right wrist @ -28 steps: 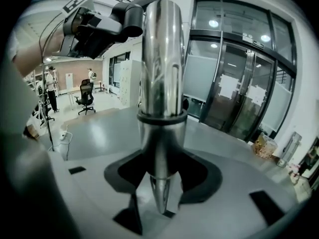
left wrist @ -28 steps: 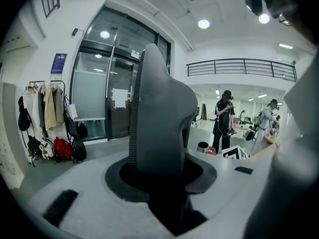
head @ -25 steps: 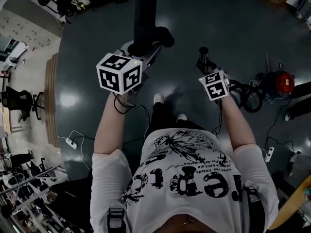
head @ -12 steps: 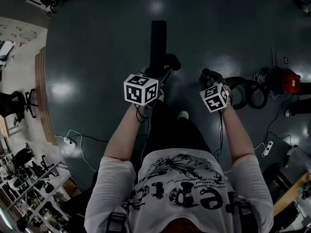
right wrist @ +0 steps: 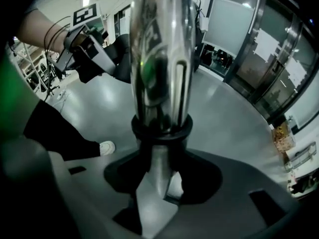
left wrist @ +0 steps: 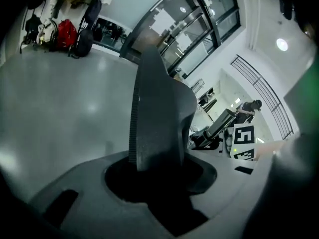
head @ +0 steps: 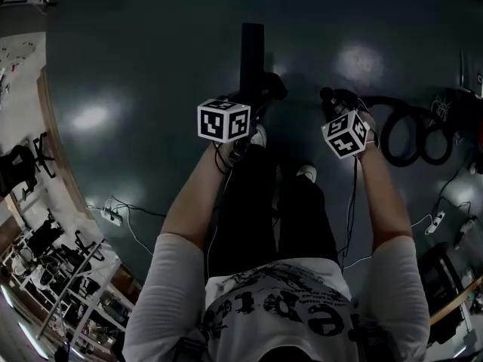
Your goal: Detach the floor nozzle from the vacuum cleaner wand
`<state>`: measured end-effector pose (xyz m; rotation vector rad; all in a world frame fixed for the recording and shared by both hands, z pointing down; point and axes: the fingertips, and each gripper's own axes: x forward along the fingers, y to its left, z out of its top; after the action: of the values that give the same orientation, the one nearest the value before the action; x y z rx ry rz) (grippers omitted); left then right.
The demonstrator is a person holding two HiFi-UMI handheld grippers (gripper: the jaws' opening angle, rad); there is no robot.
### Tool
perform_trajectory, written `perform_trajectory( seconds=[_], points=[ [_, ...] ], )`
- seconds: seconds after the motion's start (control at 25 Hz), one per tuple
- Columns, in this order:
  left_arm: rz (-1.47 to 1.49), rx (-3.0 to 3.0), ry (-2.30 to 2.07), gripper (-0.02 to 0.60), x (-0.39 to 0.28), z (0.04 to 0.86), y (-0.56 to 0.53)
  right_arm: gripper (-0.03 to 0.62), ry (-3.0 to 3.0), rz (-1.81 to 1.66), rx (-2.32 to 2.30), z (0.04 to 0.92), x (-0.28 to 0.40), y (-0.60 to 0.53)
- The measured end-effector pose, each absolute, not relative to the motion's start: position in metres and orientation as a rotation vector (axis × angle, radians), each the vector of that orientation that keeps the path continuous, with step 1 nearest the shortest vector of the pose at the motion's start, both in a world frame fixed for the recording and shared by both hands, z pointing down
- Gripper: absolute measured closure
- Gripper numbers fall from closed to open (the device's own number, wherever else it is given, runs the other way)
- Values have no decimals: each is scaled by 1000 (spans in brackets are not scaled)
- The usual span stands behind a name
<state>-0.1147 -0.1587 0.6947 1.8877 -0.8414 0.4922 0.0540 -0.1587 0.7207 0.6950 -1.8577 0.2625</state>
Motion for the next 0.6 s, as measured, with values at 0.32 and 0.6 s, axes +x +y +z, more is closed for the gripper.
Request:
perform_trajectory(
  seconds=[0.32, 0.6],
  points=[
    [508, 1813, -847, 436, -160, 951, -194, 419, -1794, 146, 592, 948, 12, -192],
    [493, 1796, -825, 436, -146, 1102, -185, 419, -1739, 189, 453, 1112, 25, -179]
  ],
)
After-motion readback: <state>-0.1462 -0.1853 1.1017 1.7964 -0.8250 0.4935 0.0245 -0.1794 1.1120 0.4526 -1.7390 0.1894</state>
